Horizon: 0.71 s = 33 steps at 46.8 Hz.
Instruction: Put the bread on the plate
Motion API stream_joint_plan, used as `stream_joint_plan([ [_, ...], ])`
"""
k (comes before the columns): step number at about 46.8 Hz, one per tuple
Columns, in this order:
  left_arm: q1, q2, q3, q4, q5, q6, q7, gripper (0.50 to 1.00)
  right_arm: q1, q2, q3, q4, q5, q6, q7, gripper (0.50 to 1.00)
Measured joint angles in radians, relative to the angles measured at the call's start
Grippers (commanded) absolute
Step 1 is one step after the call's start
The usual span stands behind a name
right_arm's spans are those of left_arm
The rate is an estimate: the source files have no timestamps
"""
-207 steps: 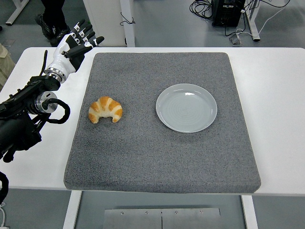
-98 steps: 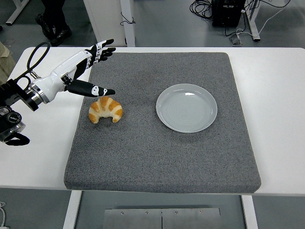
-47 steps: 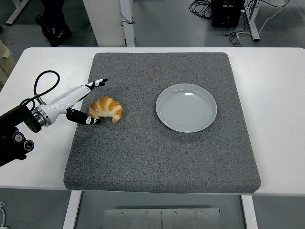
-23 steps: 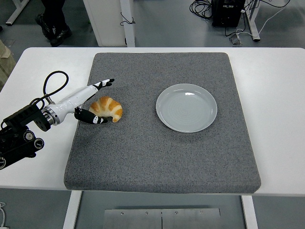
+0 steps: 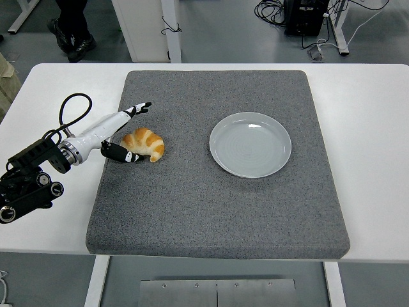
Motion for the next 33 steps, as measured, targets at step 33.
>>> stream_joint_plan([
  [33, -0.125, 0.03, 0.0, -0.01, -0.005, -0.047, -0.073, 0.5, 0.0, 0.0, 0.0, 0.0, 0.0, 0.0, 0.0, 1.0],
])
